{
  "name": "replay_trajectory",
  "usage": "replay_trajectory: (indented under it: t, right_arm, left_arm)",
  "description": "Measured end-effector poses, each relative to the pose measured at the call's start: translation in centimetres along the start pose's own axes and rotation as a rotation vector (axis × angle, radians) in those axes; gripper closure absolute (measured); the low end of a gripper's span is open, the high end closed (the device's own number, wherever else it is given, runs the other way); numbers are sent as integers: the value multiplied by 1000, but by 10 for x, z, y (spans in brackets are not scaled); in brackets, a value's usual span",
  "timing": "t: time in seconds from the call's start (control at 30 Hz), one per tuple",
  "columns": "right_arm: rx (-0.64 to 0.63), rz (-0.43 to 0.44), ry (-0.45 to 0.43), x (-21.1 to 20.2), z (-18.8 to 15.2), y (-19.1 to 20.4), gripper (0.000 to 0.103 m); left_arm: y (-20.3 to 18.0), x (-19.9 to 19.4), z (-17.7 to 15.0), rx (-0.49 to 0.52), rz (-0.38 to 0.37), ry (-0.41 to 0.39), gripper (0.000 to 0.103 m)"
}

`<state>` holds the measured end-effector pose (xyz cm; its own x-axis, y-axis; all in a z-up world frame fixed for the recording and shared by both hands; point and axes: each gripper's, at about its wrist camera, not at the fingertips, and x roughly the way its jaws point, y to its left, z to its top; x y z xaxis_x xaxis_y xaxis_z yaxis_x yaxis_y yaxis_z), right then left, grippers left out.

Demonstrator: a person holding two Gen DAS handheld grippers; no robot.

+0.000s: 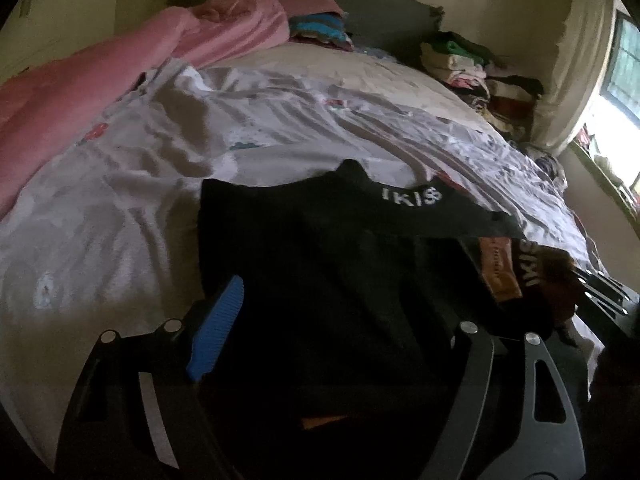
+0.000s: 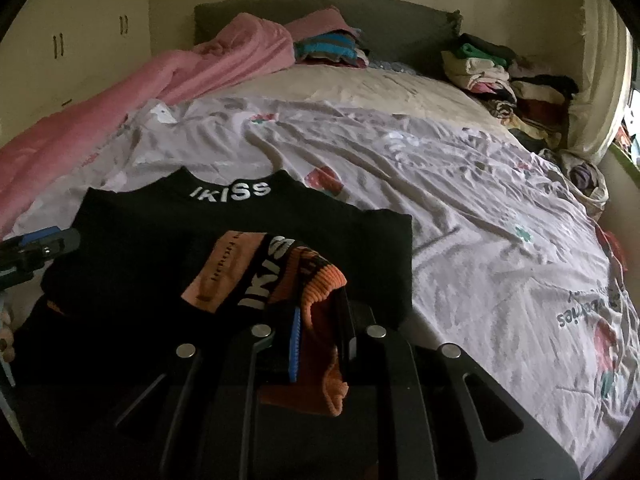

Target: Fold small clothes

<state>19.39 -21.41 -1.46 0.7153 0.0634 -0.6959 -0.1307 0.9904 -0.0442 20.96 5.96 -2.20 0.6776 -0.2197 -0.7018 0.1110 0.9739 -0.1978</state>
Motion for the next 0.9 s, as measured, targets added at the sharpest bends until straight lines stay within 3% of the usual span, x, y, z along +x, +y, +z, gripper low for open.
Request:
replay_trajectory:
  t: [0.17, 0.2, 0.23, 0.33, 0.43, 0.5, 0.73, 0.9]
  right_arm:
    - [13, -29, 10, 2, -2, -3, 79]
    - [23, -31, 9, 1, -2, -4, 67]
    - [35, -33, 1, -1, -3, -5, 62]
    - [34, -25, -6, -6, -7, -5, 61]
    - [35, 12, 1, -7, -9, 0, 61]
    - [18, 32, 7, -6, -9, 9, 61]
    - [-73, 172, 56, 6, -4, 50, 56]
    - [-80, 153, 168, 33, -14, 53, 58]
  left_arm:
    - [-17, 4, -3, 59, -17, 12, 31]
    - [-19, 5, -4, 67, -21, 17, 31]
    - [-21, 7, -4, 74, -25, 23, 31]
    - [-23, 13, -6, 81, -22, 54, 33]
    - [-19, 20, -10, 69, -27, 99, 53]
    - [-18, 25, -13, 69, -30, 128, 59]
    - [-13, 34, -19, 74, -27, 182, 60]
    - [-10, 33, -20, 65, -41, 184, 60]
